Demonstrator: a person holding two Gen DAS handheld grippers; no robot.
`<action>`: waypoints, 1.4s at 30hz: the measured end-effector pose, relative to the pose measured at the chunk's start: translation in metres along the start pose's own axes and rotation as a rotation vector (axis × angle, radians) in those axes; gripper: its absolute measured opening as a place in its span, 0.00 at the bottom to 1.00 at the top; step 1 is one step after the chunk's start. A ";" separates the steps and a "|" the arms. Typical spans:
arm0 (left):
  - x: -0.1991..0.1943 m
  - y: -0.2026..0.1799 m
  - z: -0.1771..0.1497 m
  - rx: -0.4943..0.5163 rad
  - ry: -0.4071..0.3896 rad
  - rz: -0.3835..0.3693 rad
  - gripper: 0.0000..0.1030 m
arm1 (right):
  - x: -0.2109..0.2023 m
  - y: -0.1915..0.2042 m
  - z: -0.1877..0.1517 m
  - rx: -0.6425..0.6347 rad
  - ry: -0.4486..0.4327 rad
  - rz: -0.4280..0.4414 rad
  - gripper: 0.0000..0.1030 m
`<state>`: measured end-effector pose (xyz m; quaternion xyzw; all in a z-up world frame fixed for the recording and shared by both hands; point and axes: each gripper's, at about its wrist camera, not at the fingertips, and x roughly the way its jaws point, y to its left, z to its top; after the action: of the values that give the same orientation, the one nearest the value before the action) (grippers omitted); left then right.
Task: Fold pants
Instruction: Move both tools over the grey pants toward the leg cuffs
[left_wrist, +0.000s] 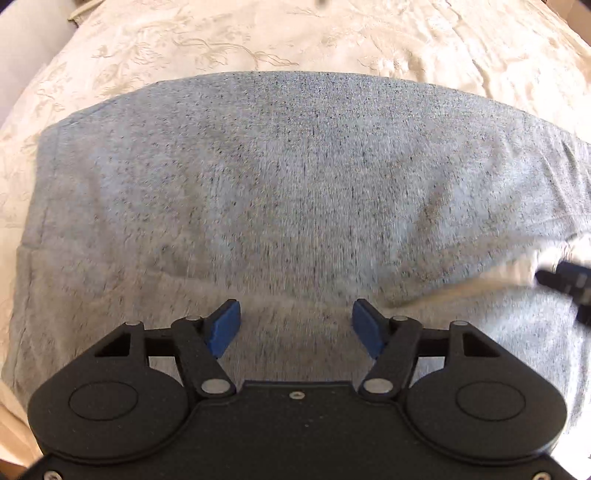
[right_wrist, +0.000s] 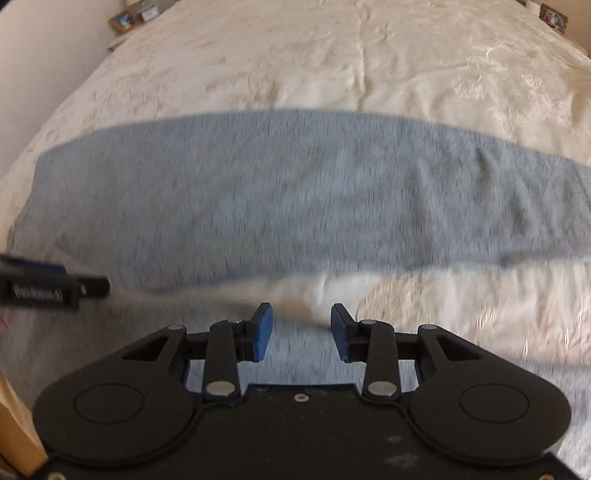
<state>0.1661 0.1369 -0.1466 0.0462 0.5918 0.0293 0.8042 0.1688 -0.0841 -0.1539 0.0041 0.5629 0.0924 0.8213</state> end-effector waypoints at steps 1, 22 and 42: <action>-0.002 -0.002 -0.006 -0.002 -0.004 0.004 0.67 | 0.001 0.000 -0.015 -0.024 0.018 -0.025 0.34; -0.002 -0.084 -0.082 0.148 -0.006 0.089 0.73 | -0.078 -0.187 -0.120 0.433 -0.034 -0.363 0.34; 0.017 -0.082 -0.071 0.023 0.062 0.197 1.00 | -0.070 -0.230 -0.140 0.609 -0.013 -0.273 0.35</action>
<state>0.1028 0.0600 -0.1925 0.1125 0.6094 0.1029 0.7780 0.0484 -0.3354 -0.1656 0.1743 0.5546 -0.1910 0.7909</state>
